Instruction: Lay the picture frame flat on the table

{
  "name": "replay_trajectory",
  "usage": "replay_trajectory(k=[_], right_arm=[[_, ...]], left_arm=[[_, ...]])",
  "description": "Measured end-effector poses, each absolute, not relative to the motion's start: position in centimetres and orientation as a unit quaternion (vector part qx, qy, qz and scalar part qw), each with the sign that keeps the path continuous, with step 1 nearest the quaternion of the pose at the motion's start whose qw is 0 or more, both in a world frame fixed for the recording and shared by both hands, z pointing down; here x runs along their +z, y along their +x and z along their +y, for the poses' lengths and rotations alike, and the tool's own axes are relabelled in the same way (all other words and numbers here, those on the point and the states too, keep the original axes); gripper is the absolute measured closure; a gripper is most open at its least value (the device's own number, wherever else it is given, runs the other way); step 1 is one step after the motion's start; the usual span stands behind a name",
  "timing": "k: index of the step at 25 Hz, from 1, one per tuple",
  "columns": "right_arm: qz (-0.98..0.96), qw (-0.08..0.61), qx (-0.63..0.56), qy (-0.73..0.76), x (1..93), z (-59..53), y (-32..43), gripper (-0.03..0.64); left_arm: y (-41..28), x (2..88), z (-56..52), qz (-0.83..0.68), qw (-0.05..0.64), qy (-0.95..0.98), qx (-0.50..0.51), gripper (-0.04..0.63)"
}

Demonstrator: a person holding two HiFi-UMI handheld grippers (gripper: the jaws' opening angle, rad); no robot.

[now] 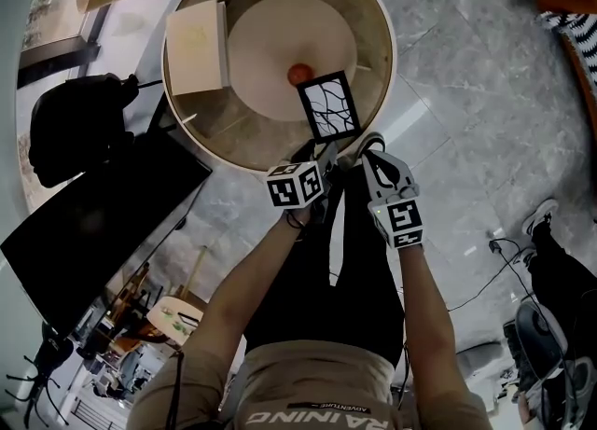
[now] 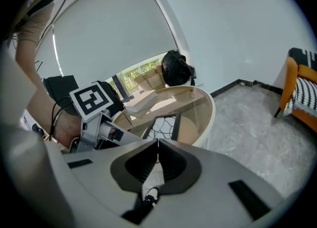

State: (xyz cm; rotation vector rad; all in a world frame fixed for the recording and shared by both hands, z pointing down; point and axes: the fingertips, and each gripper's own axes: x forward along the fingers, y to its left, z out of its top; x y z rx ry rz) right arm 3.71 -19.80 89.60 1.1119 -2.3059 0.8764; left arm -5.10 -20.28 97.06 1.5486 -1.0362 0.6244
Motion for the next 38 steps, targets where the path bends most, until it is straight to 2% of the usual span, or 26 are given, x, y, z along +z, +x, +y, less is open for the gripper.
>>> replay_trajectory(k=[6, 12, 17, 23, 28, 34, 38], right_arm=[[-0.835, 0.214, 0.313, 0.399, 87.5, -19.7, 4.0, 0.608], [-0.841, 0.216, 0.306, 0.391, 82.2, -18.3, 4.5, 0.607], [-0.85, 0.189, 0.286, 0.399, 76.0, -18.9, 5.1, 0.607], [-0.876, 0.219, 0.209, 0.375, 68.1, -18.9, 5.4, 0.607], [-0.898, 0.229, 0.141, 0.35, 61.0, -17.8, 4.3, 0.607], [-0.898, 0.184, 0.126, 0.379, 53.3, -19.2, 5.1, 0.607], [-0.899, 0.13, 0.101, 0.407, 46.8, -20.8, 5.5, 0.607]], left_arm=[[-5.3, 94.6, -20.1, -0.429, 0.525, 0.68, 0.279, 0.391], [-4.3, 87.1, -18.7, -0.389, 0.489, 0.73, 0.278, 0.405], [-4.4, 79.3, -19.1, -0.389, 0.418, 0.782, 0.25, 0.584], [-3.1, 70.9, -18.6, -0.36, 0.376, 0.82, 0.239, 0.588], [-3.6, 63.2, -18.8, -0.361, 0.311, 0.85, 0.223, 0.588], [-3.3, 54.5, -21.4, -0.358, 0.262, 0.884, 0.148, 0.588], [-3.3, 48.2, -23.6, -0.383, 0.181, 0.898, 0.12, 0.588]])
